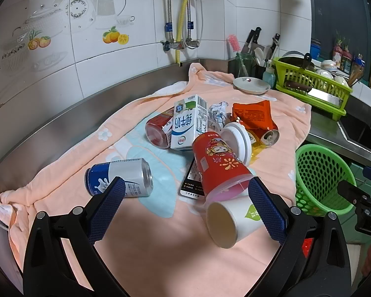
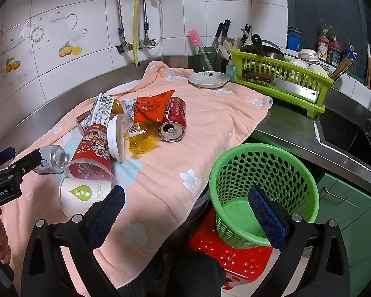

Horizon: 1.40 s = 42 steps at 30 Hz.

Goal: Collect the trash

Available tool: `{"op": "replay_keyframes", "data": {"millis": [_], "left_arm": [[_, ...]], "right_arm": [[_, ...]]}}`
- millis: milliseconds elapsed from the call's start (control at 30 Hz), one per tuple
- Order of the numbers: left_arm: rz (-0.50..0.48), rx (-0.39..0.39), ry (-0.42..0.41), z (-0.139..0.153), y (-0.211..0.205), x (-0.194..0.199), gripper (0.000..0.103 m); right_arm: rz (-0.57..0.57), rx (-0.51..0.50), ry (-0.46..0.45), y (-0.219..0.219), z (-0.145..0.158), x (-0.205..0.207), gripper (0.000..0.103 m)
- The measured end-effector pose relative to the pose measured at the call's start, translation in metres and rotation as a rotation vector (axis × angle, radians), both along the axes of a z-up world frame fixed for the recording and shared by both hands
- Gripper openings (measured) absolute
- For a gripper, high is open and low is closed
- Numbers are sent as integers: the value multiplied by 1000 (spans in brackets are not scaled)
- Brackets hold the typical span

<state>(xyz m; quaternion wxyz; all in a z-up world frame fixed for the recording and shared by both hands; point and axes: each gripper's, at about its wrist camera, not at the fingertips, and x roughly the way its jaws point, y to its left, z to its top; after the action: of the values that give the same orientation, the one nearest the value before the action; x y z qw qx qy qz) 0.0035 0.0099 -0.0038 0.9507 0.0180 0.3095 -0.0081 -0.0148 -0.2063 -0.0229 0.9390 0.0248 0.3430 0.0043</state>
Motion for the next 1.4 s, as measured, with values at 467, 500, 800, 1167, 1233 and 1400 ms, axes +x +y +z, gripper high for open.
{"op": "replay_keyframes", "data": {"millis": [467, 500, 800, 1167, 1233, 1400], "left_arm": [[11, 5, 3, -1, 6, 3, 98], [13, 6, 3, -1, 6, 4, 98], [35, 8, 8, -2, 13, 5, 98], [89, -9, 15, -4, 36, 8, 98], [97, -10, 14, -4, 40, 9, 98], [115, -13, 13, -4, 48, 9, 98]], "right_arm": [[14, -3, 7, 5, -2, 5, 97], [17, -2, 7, 5, -2, 6, 97], [52, -11, 12, 15, -4, 11, 97], [172, 24, 45, 41, -12, 15, 97], [207, 47, 59, 48, -15, 16, 97], [292, 91, 85, 69, -24, 18, 97]]}}
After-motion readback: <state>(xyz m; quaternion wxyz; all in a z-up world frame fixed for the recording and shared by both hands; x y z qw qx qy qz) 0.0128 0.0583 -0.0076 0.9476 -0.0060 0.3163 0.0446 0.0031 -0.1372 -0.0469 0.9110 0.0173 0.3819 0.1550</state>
